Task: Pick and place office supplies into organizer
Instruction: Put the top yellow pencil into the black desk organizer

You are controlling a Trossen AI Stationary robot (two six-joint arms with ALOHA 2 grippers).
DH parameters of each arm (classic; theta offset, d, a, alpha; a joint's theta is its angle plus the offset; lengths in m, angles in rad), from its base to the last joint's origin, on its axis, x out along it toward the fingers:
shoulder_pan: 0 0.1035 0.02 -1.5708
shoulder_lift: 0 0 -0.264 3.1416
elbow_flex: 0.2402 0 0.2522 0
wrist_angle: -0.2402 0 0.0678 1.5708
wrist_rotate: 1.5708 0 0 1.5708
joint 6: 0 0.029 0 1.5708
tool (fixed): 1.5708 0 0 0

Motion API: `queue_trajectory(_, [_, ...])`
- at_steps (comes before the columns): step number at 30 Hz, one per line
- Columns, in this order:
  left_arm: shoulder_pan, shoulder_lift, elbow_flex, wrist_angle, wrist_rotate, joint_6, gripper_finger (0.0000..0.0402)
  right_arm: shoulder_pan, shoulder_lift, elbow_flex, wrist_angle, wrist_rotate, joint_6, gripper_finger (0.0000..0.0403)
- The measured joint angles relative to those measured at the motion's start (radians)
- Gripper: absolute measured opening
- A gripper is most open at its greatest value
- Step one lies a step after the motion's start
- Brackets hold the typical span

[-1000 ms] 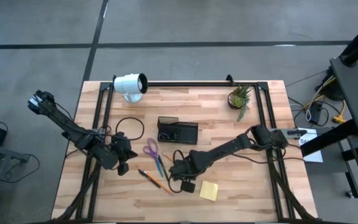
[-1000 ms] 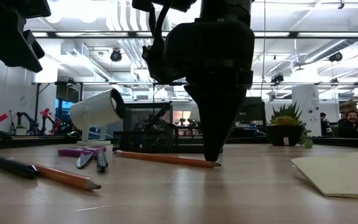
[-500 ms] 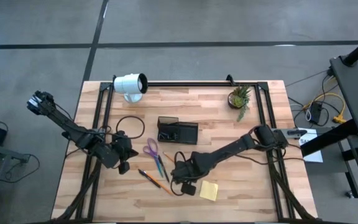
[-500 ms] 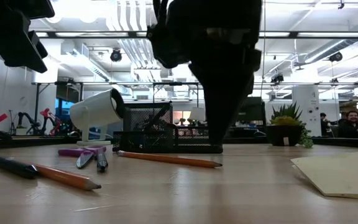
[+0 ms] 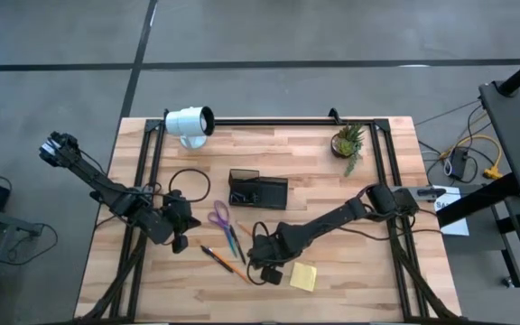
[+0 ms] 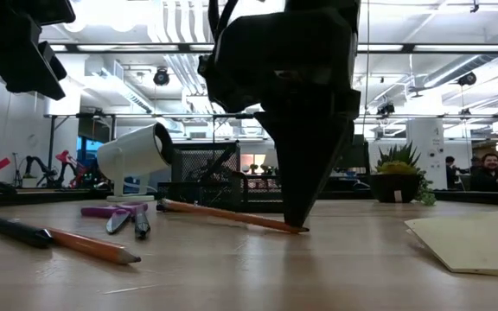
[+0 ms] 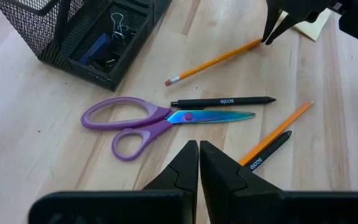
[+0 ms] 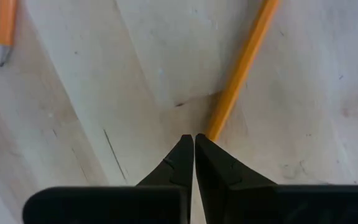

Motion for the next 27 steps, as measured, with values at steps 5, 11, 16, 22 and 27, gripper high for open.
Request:
queue_trajectory(5, [0.000,0.000,0.000,-0.001,0.002,0.000,0.0000,0.000,-0.001,0.000,-0.015,0.001,-0.001,0.0008])
queue_trajectory(11, [0.000,0.000,0.000,-0.001,0.002,0.000,0.0000,0.007,-0.010,0.000,-0.020,0.004,0.000,0.0008])
queue_trajectory(16, [0.000,-0.001,0.000,-0.001,0.002,0.000,0.0000,0.008,-0.016,0.000,-0.021,0.011,0.000,0.0008])
queue_trajectory(22, [0.000,-0.002,0.000,0.000,0.002,0.019,0.0000,0.008,-0.020,0.000,-0.021,0.033,-0.001,0.0008])
queue_trajectory(27, [0.000,-0.001,0.000,0.001,0.002,0.021,0.0000,0.008,-0.009,0.000,-0.020,0.034,-0.005,0.0008])
